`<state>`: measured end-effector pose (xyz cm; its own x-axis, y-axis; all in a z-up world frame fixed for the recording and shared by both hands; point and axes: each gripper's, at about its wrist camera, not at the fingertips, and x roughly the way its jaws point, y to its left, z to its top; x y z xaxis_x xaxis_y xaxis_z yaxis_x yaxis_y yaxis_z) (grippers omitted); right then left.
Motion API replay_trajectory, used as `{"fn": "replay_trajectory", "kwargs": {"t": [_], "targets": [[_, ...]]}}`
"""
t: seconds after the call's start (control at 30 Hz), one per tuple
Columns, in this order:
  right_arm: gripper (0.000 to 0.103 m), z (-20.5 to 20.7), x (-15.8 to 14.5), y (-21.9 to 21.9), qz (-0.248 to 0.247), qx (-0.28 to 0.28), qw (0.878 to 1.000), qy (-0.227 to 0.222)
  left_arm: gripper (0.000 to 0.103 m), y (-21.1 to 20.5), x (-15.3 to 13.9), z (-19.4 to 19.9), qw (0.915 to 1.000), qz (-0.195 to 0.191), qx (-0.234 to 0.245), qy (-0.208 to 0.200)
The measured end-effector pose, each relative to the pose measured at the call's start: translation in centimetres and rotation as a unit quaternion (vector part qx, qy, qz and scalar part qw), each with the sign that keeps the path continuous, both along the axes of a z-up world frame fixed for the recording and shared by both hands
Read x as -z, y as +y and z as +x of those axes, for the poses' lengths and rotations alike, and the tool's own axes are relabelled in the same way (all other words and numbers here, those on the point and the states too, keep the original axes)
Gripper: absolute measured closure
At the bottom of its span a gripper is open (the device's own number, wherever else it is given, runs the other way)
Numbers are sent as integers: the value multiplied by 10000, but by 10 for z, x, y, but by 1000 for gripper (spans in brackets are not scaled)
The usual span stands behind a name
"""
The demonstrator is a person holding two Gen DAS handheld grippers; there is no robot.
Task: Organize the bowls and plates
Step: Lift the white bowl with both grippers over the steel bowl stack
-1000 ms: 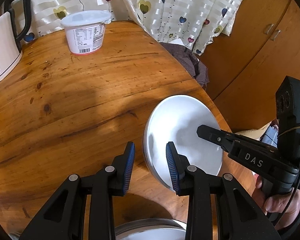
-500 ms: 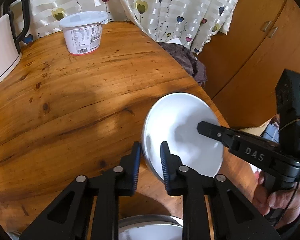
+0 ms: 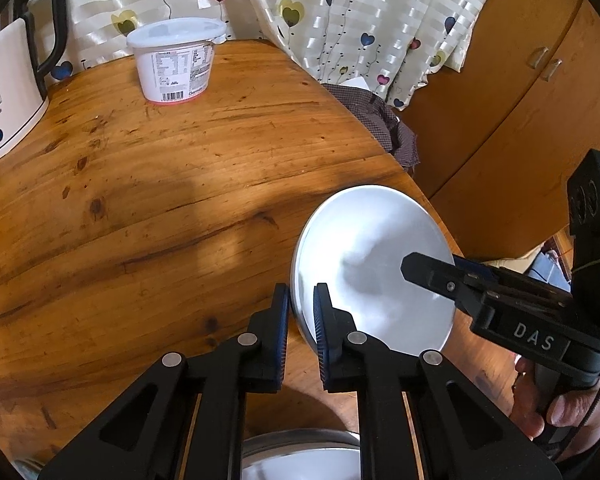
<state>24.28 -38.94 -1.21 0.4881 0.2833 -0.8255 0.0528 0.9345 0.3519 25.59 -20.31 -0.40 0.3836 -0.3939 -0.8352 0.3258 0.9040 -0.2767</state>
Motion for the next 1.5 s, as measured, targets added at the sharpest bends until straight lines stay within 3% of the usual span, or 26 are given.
{"fn": "replay_trajectory", "kwargs": {"t": [0.2, 0.27, 0.47, 0.77, 0.93, 1.03, 1.13, 1.5], "targets": [[62, -5, -1, 2, 0, -34, 10000, -7, 90, 2, 1, 1, 10000, -45, -36, 49], [81, -5, 0, 3, 14, -51, 10000, -13, 90, 2, 1, 0, 10000, -56, -42, 60], [91, -6, -3, 4, 32, -65, 10000, -55, 89, 3, 1, 1, 9999, -96, -61, 84], [88, -4, -4, 2, 122, -50, 9999, 6, 87, 8, 1, -1, 9996, -230, -64, 139], [80, -8, -4, 4, 154, -39, 9998, 87, 78, 11, 1, -2, 9993, -308, -60, 179], [81, -8, -4, 6, 153, -80, 9998, 76, 78, 11, 2, -3, 9994, -295, -43, 166], [87, -8, -4, 7, 194, -84, 9998, 50, 78, 11, 0, -4, 9994, -316, -9, 112], [89, -10, -13, 12, 139, -93, 9999, -18, 78, 14, -9, -7, 9996, -286, -38, -7]]}}
